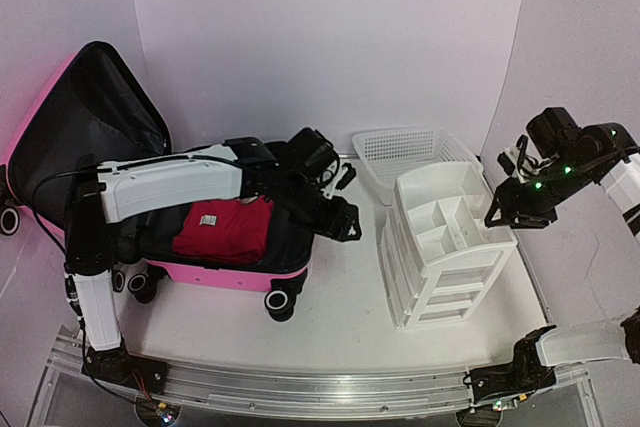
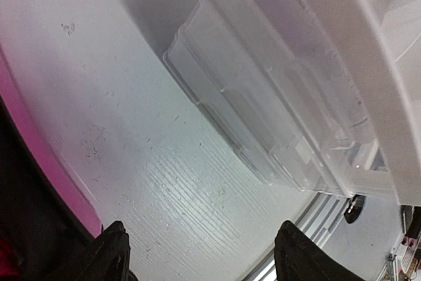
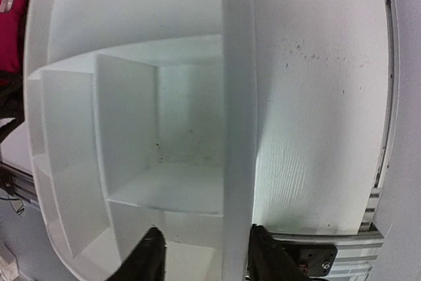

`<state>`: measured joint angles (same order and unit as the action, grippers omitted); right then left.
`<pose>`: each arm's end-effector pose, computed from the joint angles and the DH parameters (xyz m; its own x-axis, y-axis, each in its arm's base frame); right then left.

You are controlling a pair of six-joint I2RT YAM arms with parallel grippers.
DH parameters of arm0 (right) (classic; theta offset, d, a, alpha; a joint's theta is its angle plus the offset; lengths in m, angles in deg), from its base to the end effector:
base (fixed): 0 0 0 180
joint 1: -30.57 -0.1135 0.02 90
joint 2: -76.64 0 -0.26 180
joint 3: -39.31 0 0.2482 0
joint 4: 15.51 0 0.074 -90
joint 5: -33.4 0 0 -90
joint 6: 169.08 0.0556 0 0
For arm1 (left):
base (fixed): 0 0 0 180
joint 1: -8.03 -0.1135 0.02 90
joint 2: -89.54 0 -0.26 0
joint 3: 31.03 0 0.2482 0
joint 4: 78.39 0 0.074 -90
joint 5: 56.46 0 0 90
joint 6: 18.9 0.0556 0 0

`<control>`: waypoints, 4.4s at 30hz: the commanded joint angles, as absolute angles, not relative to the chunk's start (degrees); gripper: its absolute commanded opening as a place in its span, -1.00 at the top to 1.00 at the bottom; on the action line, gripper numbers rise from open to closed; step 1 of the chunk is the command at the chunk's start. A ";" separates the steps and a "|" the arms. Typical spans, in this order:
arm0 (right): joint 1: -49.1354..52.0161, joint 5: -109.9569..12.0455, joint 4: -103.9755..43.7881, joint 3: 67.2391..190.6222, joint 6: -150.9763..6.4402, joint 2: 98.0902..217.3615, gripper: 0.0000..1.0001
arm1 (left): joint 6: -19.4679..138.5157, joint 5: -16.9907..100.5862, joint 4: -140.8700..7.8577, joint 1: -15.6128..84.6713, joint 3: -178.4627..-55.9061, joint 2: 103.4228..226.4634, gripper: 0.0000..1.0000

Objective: Open, take out, and arrange the luggage

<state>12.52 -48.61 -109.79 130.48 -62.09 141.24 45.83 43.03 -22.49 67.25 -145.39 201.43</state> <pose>0.1682 0.0629 0.3400 -0.9457 -0.0038 -0.3252 -0.0843 0.9686 0.2338 0.2181 -0.3841 0.2620 -0.7549 0.4445 -0.4823 0.6363 0.6747 -0.3741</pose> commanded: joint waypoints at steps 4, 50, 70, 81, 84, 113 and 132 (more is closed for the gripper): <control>12.35 -53.23 -111.75 144.91 -62.87 140.79 -0.39 | 47.94 46.03 -32.48 65.07 -140.38 193.64 -0.55; 42.78 5.85 -66.41 98.46 -61.54 173.63 -0.32 | 50.81 53.43 -41.29 61.86 -124.22 181.04 -0.60; 38.41 14.19 -41.79 91.92 -43.60 178.46 -0.38 | 47.42 57.69 -44.89 61.74 -125.85 185.49 -0.60; 38.39 15.36 -36.39 90.31 -37.95 176.51 -0.48 | 44.88 56.45 -46.09 61.40 -125.15 186.00 -0.60; 39.39 11.48 -36.80 89.10 -38.05 175.19 -0.43 | 43.03 54.32 -46.24 60.99 -124.70 186.03 -0.61; 18.95 -44.16 -109.92 145.89 -67.08 152.41 -0.37 | 29.75 41.08 -38.13 65.70 -134.44 195.88 -0.72; 9.17 -55.47 -109.13 139.17 -67.23 152.89 0.20 | 27.65 38.02 -32.04 68.67 -148.46 207.88 -0.68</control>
